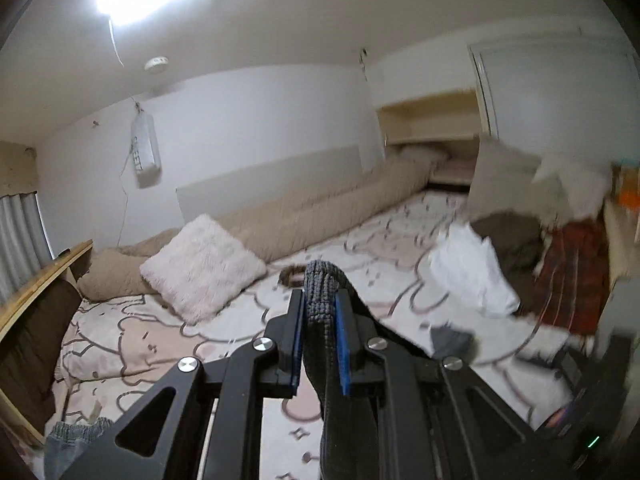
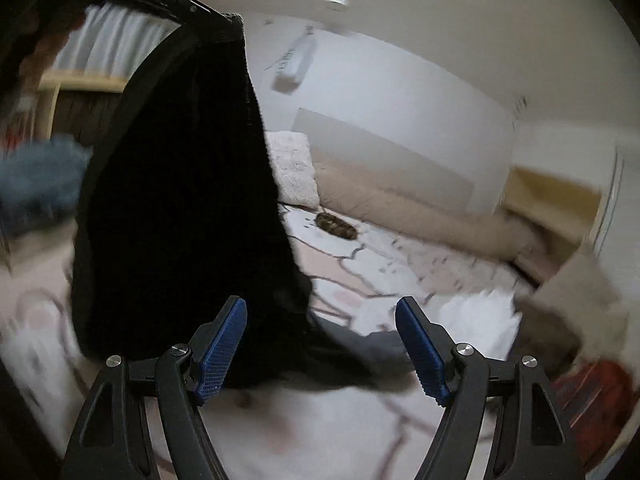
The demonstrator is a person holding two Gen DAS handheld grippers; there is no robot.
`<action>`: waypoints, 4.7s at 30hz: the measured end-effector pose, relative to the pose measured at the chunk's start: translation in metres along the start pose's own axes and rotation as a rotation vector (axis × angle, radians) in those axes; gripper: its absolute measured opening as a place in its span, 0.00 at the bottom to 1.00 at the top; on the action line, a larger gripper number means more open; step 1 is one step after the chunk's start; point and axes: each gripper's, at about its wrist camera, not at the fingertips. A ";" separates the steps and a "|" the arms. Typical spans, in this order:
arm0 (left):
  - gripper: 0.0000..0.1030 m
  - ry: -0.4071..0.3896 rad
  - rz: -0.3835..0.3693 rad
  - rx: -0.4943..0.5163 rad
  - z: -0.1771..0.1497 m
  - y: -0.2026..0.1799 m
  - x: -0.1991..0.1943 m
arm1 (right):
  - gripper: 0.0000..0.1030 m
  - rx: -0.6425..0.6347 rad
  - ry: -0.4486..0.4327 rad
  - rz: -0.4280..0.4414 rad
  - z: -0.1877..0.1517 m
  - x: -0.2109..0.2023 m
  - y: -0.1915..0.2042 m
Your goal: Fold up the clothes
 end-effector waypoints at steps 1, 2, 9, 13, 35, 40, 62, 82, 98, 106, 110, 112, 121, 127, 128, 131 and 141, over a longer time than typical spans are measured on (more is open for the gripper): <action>0.14 -0.019 -0.006 -0.007 0.007 -0.001 -0.005 | 0.75 0.042 0.025 0.008 0.002 0.002 0.002; 0.14 -0.037 -0.012 -0.013 0.014 -0.002 -0.010 | 0.75 0.078 0.042 0.017 0.002 0.004 0.002; 0.14 -0.117 0.014 0.075 0.049 -0.016 -0.046 | 0.75 0.654 0.057 0.417 -0.008 0.021 -0.068; 0.12 -0.244 0.068 0.100 0.072 -0.013 -0.084 | 0.75 0.694 0.031 0.495 -0.003 0.038 -0.091; 0.56 0.657 -0.320 0.129 -0.149 -0.015 0.093 | 0.74 0.676 0.330 0.769 -0.037 0.076 -0.057; 0.56 0.706 -0.428 0.008 -0.162 0.008 0.137 | 0.35 0.489 0.417 0.860 -0.024 0.089 0.010; 0.54 0.899 -0.836 -0.168 -0.186 -0.017 0.146 | 0.12 0.260 0.778 0.710 -0.101 0.099 0.089; 0.68 1.029 -0.815 -0.304 -0.196 -0.015 0.169 | 0.12 0.221 0.746 0.699 -0.104 0.096 0.093; 0.14 0.670 -0.206 -0.163 -0.137 0.010 0.070 | 0.46 0.347 0.493 0.610 -0.069 0.065 0.040; 0.13 0.403 0.072 0.000 -0.057 0.038 0.001 | 0.79 0.424 0.315 0.496 -0.049 0.055 0.001; 0.13 0.297 0.153 0.101 -0.027 0.031 -0.020 | 0.79 0.414 0.245 0.461 -0.040 0.050 -0.005; 0.13 0.249 0.170 0.145 -0.013 0.024 -0.029 | 0.74 0.401 0.206 0.426 -0.036 0.046 -0.008; 0.14 0.116 0.187 0.282 0.032 -0.005 -0.068 | 0.73 0.397 0.017 0.278 0.008 0.032 -0.044; 0.14 0.059 0.242 0.307 0.061 -0.003 -0.092 | 0.73 0.400 0.085 0.264 0.035 0.079 -0.044; 0.14 0.052 0.252 0.295 0.066 0.002 -0.093 | 0.73 0.371 0.122 0.296 0.038 0.088 -0.034; 0.14 0.036 0.282 0.261 0.079 0.014 -0.094 | 0.55 0.265 0.174 0.482 0.039 0.079 0.008; 0.14 0.005 0.162 0.101 0.103 0.027 -0.083 | 0.55 0.028 0.065 0.905 0.033 -0.055 0.112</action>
Point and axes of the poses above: each gripper's, at about its wrist camera, not at the fingertips, and x roughly the way its jaws point, y to its left, z to its top, and after that the axes turned 8 degrees about -z, right-handed
